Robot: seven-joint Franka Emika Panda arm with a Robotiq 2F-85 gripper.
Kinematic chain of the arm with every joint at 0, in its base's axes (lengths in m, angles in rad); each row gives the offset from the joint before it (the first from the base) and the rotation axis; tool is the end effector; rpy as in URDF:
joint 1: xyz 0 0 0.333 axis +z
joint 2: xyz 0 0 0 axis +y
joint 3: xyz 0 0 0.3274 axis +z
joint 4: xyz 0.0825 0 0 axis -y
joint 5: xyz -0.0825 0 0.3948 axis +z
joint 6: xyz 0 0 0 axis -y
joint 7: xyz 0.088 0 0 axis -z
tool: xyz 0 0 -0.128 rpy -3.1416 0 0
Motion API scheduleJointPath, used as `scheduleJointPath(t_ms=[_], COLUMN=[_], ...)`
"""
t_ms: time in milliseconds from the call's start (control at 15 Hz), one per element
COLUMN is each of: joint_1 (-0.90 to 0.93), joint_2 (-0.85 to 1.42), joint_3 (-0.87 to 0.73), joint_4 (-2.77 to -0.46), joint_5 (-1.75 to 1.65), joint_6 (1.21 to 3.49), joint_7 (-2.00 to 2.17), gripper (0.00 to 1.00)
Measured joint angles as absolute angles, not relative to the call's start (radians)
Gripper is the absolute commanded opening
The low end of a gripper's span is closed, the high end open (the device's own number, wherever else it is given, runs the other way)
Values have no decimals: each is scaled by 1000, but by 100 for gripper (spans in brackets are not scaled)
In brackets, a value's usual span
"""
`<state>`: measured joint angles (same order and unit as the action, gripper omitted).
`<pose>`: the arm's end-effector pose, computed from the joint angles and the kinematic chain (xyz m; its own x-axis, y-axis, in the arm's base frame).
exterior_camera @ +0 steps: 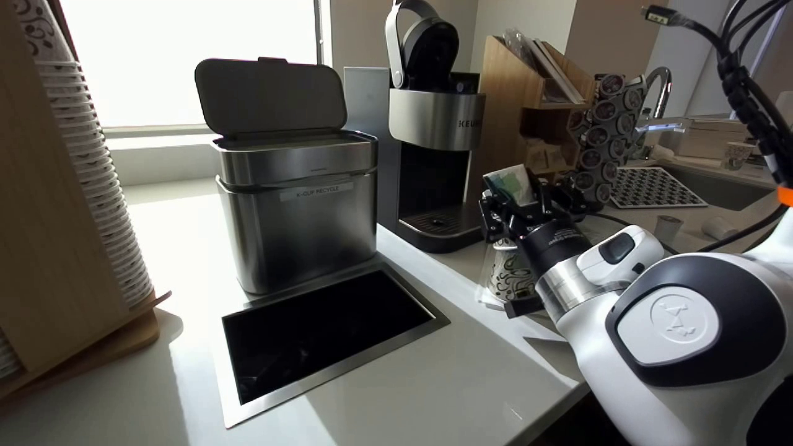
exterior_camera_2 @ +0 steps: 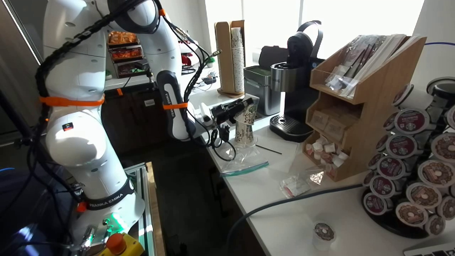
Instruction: Stack the cups
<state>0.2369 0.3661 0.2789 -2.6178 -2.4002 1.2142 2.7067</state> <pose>0.4426 0.1384 0.2088 -0.2922 0.3403 0.8938 -0.3996 -0.8925 0.2092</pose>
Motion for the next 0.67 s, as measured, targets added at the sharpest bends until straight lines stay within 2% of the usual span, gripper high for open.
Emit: scheduleJointPath(t_ms=[67,133,533,600,667], joint_1=[237,237,236,236,236], joint_2=[370,374,375,375,375], joint_3=[281,282,282,282,282], joint_4=[-2618,-2618,-2615,-2615,-2615], joint_5=[-2400,-2400,-2400,-2400,-2400], joint_6=[1214,1211,1211,1211,1211], joint_7=[2707,2707,2703,2703,2703], gripper=[40,65,65,40,40])
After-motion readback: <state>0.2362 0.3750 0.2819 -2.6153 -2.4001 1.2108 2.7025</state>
